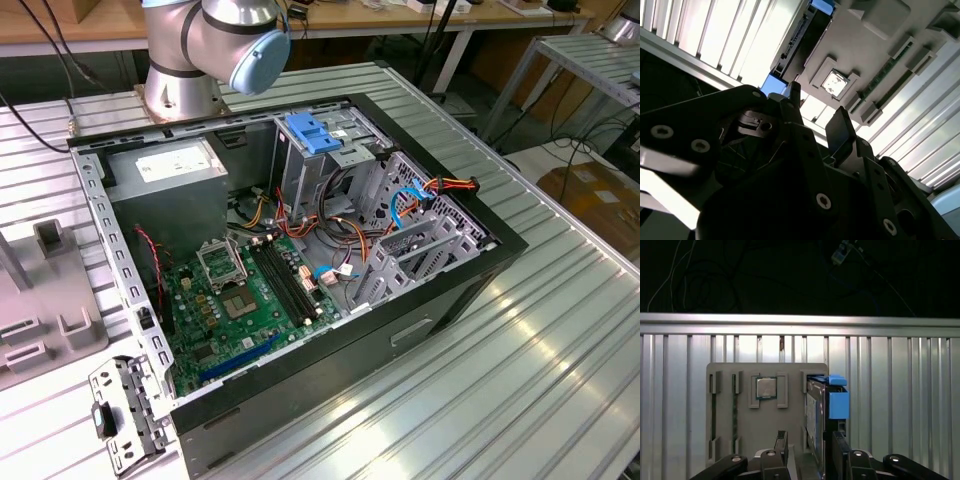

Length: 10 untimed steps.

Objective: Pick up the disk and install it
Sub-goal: 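Pick up the disk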

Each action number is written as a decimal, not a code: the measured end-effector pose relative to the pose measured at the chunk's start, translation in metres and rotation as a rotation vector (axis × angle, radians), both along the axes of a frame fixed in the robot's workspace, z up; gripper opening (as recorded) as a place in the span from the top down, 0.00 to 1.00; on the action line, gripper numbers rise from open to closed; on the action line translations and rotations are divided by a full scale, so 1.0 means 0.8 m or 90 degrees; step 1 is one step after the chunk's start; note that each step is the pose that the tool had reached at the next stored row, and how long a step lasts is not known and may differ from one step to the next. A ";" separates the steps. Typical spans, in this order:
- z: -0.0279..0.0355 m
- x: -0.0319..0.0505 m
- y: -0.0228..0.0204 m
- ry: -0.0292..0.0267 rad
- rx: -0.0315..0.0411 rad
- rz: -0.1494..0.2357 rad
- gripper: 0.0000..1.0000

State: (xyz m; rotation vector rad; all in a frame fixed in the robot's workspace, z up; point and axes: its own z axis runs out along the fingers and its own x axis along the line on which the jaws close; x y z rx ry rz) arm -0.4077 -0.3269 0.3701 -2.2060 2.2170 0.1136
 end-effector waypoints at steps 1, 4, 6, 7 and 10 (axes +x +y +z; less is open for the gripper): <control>-0.0005 0.000 0.0002 0.0001 0.0000 0.000 0.52; -0.0015 0.000 0.0005 0.0000 0.0000 0.000 0.52; -0.0022 0.000 0.0007 0.0000 0.0000 0.000 0.52; -0.0025 0.000 0.0008 0.0000 0.0000 0.000 0.52; -0.0036 0.000 0.0012 0.0000 0.0000 0.000 0.52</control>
